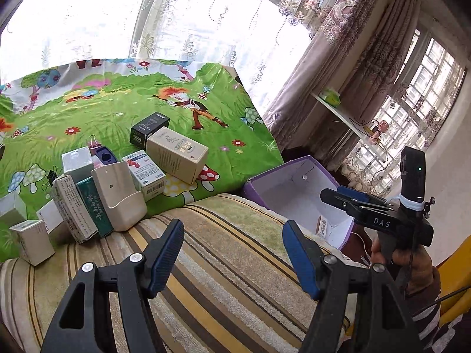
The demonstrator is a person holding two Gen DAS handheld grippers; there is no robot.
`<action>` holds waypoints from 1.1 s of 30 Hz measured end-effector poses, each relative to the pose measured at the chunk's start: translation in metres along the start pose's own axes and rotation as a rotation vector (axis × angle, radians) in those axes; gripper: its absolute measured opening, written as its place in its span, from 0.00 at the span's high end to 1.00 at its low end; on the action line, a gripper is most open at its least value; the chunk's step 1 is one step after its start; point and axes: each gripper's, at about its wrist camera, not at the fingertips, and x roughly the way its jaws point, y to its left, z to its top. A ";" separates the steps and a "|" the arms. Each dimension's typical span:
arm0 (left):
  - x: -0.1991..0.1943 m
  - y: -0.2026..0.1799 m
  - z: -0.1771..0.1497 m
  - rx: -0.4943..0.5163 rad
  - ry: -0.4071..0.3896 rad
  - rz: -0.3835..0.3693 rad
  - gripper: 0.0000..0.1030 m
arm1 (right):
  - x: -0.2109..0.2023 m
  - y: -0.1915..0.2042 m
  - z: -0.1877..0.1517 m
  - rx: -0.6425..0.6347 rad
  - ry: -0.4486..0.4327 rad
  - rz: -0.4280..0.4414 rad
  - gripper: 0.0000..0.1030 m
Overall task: Organize rigid objects
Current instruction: 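Move both tools back over the remaining boxes on the bed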
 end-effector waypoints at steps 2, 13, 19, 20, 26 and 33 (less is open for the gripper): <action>-0.008 0.016 -0.002 -0.038 -0.009 0.015 0.32 | 0.000 0.006 0.000 -0.017 0.006 0.012 0.16; -0.047 0.100 -0.020 -0.196 -0.040 0.158 0.24 | -0.004 0.048 -0.001 -0.155 0.027 0.068 0.13; -0.059 0.142 -0.030 -0.267 -0.001 0.212 0.22 | -0.008 0.067 0.002 -0.196 0.027 0.083 0.13; -0.060 0.147 -0.030 -0.267 0.007 0.221 0.21 | -0.008 0.070 0.003 -0.202 0.028 0.087 0.13; -0.055 0.181 -0.031 -0.292 0.078 0.215 0.18 | -0.005 0.094 0.006 -0.249 0.050 0.099 0.12; -0.041 0.211 -0.024 -0.297 0.138 0.192 0.17 | 0.005 0.123 0.006 -0.296 0.091 0.126 0.12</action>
